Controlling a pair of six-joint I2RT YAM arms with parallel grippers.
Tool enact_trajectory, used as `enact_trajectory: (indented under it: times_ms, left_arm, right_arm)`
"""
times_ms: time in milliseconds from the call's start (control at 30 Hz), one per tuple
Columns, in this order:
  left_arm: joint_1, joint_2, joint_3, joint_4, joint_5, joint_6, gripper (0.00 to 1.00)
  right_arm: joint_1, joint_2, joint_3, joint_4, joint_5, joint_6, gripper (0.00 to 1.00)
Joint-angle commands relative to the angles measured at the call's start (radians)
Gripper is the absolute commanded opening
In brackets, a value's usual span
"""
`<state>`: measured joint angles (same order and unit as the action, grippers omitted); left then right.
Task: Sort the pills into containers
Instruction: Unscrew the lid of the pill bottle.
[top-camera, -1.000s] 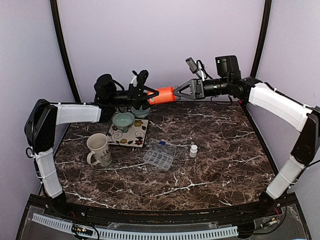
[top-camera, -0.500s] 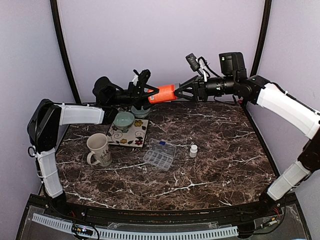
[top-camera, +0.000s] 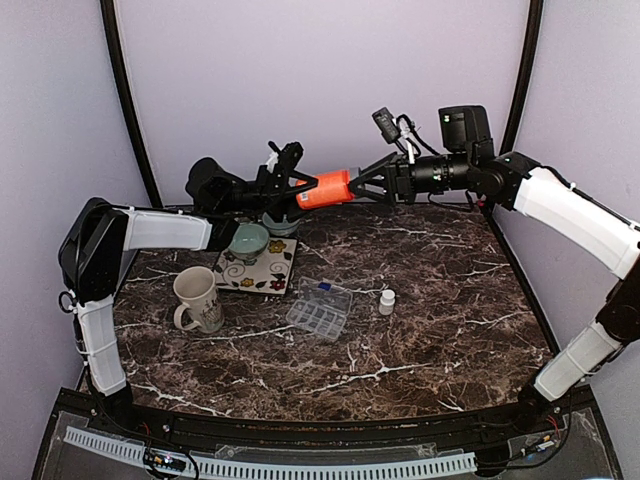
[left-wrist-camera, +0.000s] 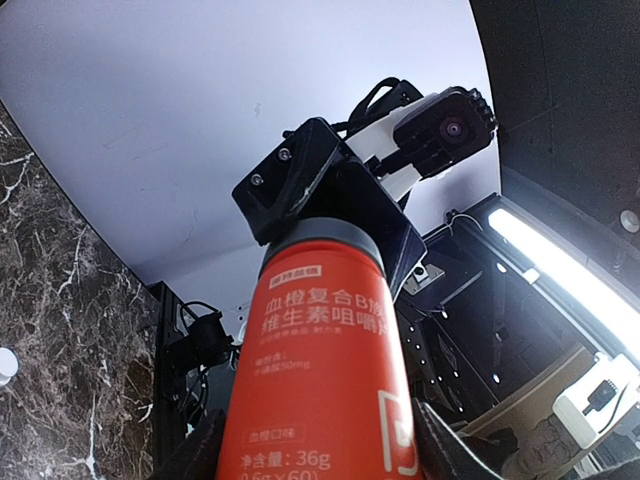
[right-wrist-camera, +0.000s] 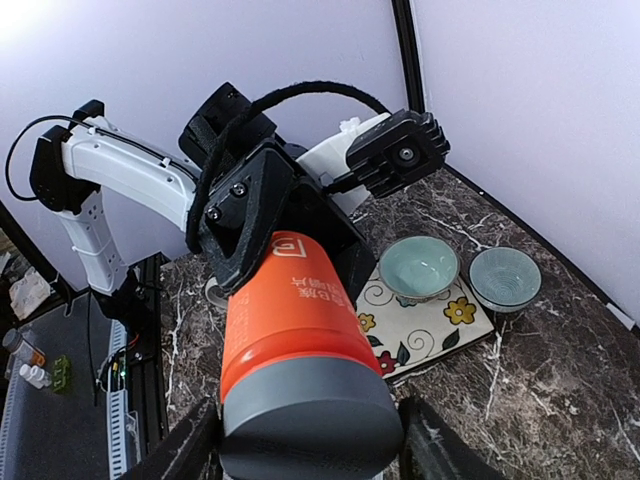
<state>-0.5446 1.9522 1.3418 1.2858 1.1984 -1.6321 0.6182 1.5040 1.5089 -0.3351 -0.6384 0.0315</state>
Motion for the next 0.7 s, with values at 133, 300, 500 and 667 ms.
enact_trajectory:
  times_ms: [133, 300, 500, 667]
  left_arm:
    - [-0.003, -0.026, 0.017, 0.098, 0.035, 0.009, 0.06]
    - [-0.002, -0.023, 0.016, 0.097, 0.036, 0.017, 0.06]
    - [-0.002, -0.022, 0.019, 0.064, 0.038, 0.051, 0.06]
    - [-0.002, -0.023, 0.024, -0.002, 0.043, 0.123, 0.05]
  right_arm:
    - [-0.024, -0.004, 0.014, 0.051, -0.003, 0.071, 0.67]
    - [-0.026, 0.001, 0.016, 0.057, -0.021, 0.091, 0.71]
    - [-0.053, -0.001, -0.01, 0.131, -0.116, 0.199, 0.76]
    - [-0.074, 0.003, -0.045, 0.229, -0.218, 0.354, 0.78]
